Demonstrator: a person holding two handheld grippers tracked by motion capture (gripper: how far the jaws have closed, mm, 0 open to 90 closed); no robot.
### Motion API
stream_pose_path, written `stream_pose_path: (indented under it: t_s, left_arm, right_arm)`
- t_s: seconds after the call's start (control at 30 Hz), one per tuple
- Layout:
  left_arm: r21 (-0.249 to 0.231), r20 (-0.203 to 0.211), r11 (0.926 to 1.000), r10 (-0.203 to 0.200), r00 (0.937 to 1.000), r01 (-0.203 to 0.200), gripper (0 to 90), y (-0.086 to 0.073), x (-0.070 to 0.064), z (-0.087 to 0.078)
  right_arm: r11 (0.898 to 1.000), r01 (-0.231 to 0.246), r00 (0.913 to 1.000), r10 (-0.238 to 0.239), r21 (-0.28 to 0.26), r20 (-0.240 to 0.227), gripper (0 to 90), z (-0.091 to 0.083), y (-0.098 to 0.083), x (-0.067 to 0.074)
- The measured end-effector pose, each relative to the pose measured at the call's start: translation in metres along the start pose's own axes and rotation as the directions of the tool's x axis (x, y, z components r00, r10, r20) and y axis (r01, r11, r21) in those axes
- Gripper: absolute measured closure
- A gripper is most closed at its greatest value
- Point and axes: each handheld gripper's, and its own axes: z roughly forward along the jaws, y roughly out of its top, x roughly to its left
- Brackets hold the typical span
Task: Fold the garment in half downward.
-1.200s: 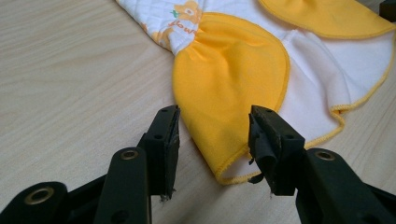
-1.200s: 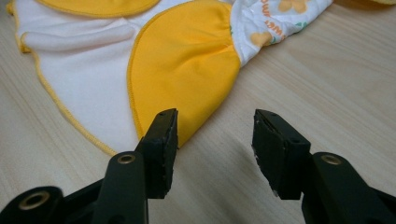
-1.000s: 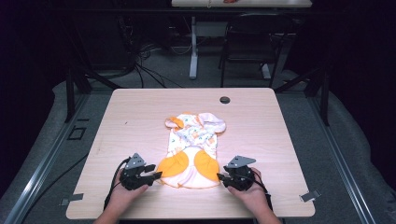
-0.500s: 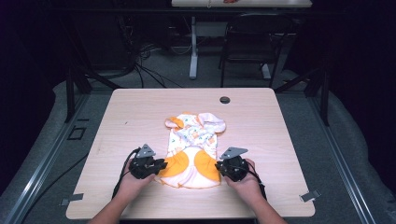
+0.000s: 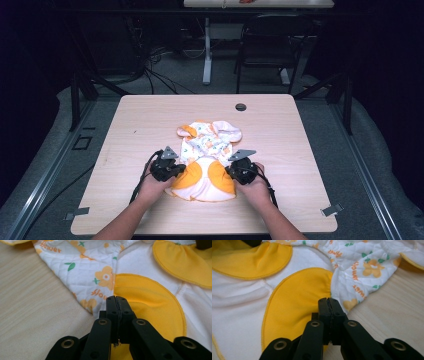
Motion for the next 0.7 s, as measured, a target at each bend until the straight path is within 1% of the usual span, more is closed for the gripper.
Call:
stream_pose_path:
  t_s: [0.07, 0.1, 0.13, 0.2, 0.27, 0.37, 0.4, 0.43, 0.5, 0.53, 0.57, 0.63, 0.7]
  left_arm:
    - [0.006, 0.003, 1.0, -0.002, 1.0, 0.002, 89.6, -0.001, 0.0, 0.0]
    - [0.003, 0.001, 1.0, -0.001, 1.0, 0.001, 89.6, -0.001, 0.0, 0.001]
    - [0.003, 0.001, 1.0, -0.001, 1.0, 0.001, 89.6, -0.001, 0.0, 0.001]
    - [0.01, 0.003, 0.9999, 0.006, 1.0, -0.006, 89.6, -0.002, -0.001, 0.0]
    - [0.013, 0.005, 0.9999, 0.01, 0.9999, -0.01, 89.6, -0.002, -0.001, -0.001]
    - [0.019, 0.012, 0.9997, 0.018, 0.9998, -0.019, 89.7, -0.003, -0.002, -0.002]
    - [0.021, 0.017, 0.9996, 0.021, 0.9996, -0.021, 89.7, -0.004, -0.003, -0.003]
    - [0.022, 0.023, 0.9994, 0.025, 0.9994, -0.025, 89.7, -0.005, -0.003, -0.004]
    - [0.025, 0.024, 0.9993, 0.026, 0.9994, -0.026, 89.7, -0.006, -0.004, -0.005]
    - [0.025, 0.024, 0.9993, 0.026, 0.9994, -0.026, 89.7, -0.006, -0.004, -0.005]
    - [0.024, 0.035, 0.9994, 0.023, 0.9991, -0.024, 89.7, -0.008, -0.005, -0.007]
    - [0.02, 0.036, 0.9996, 0.02, 0.9991, -0.021, 89.7, -0.009, -0.005, -0.007]
    - [0.025, 0.05, 0.9996, 0.013, 0.9987, -0.014, 89.7, -0.011, -0.005, -0.01]
  right_arm:
    - [1.0, 0.002, 1.0, -0.002, 0.02, 0.0, 89.7, 0.005, 0.001, 0.0]
    - [1.0, 0.0, 1.0, 0.0, 0.022, 0.0, 89.7, 0.007, 0.002, 0.0]
    - [0.999, 0.011, 0.9999, -0.011, 0.031, 0.002, 89.6, 0.008, 0.002, 0.0]
    - [0.999, 0.009, 1.0, -0.009, 0.04, 0.001, 89.7, 0.01, 0.003, 0.0]
    - [0.999, 0.021, 0.9998, -0.021, 0.049, 0.003, 89.7, 0.01, 0.003, 0.001]
    - [0.999, 0.026, 0.9996, -0.026, 0.044, 0.003, 89.7, 0.011, 0.003, 0.002]
    - [0.999, 0.026, 0.9997, -0.026, 0.045, 0.001, 89.7, 0.011, 0.003, 0.002]
    - [0.998, 0.035, 0.9994, -0.035, 0.056, -0.008, 89.8, 0.009, 0.002, 0.003]
    - [0.998, 0.034, 0.9994, -0.034, 0.049, -0.01, 89.8, 0.009, 0.001, 0.004]
    - [0.998, 0.034, 0.9994, -0.034, 0.049, -0.01, 89.8, 0.009, 0.001, 0.004]
    - [0.998, 0.04, 0.9991, -0.039, 0.05, -0.018, 89.8, 0.009, 0.001, 0.005]
    - [0.998, 0.045, 0.9989, -0.044, 0.054, -0.018, 89.8, 0.008, 0.0, 0.005]
    - [0.997, 0.05, 0.9984, -0.048, 0.056, -0.03, 89.8, 0.006, -0.001, 0.006]
